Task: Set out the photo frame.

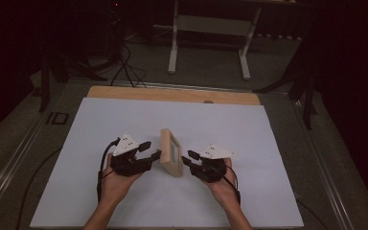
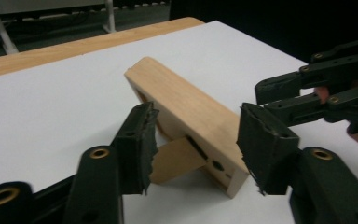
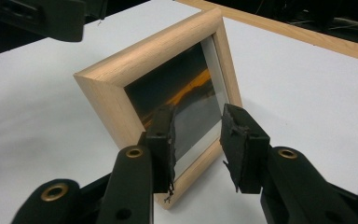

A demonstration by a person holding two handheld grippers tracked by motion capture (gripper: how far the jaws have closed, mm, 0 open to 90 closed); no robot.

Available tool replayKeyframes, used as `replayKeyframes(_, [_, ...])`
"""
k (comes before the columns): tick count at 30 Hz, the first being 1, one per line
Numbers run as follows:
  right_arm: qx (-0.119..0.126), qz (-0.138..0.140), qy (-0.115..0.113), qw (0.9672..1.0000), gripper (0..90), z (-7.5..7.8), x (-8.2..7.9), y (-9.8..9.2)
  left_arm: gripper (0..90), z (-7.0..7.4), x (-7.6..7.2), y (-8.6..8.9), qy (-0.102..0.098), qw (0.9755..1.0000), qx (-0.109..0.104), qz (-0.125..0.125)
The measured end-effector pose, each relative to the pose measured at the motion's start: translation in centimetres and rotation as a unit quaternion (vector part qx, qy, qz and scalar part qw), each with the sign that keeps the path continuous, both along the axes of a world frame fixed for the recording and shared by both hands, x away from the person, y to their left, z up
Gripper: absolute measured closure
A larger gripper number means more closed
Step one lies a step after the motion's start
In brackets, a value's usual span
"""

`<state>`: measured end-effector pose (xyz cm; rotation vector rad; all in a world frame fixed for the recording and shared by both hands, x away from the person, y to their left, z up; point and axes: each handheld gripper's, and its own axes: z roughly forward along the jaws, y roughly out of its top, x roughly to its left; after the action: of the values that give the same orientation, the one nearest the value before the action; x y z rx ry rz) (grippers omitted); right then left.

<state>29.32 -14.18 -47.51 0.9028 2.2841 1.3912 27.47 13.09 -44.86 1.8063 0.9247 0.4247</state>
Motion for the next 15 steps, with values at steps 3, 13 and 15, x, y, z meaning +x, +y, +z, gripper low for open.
replayKeyframes(3, [-0.001,-0.003,0.0,1.0,63.3,0.0,0.0,-0.1,39.7,0.1,-0.1,-0.2,0.002,0.9999,-0.013,0.006])
replayKeyframes(13, [-0.001,-0.007,0.002,1.0,61.9,0.0,0.1,-0.2,30.0,-0.3,-0.3,-1.8,0.014,0.9998,-0.004,0.009])
replayKeyframes(15, [0.0,-0.009,0.002,1.0,61.9,0.0,0.1,-0.2,28.6,-0.4,-0.3,-1.9,0.016,0.9998,-0.002,0.009])
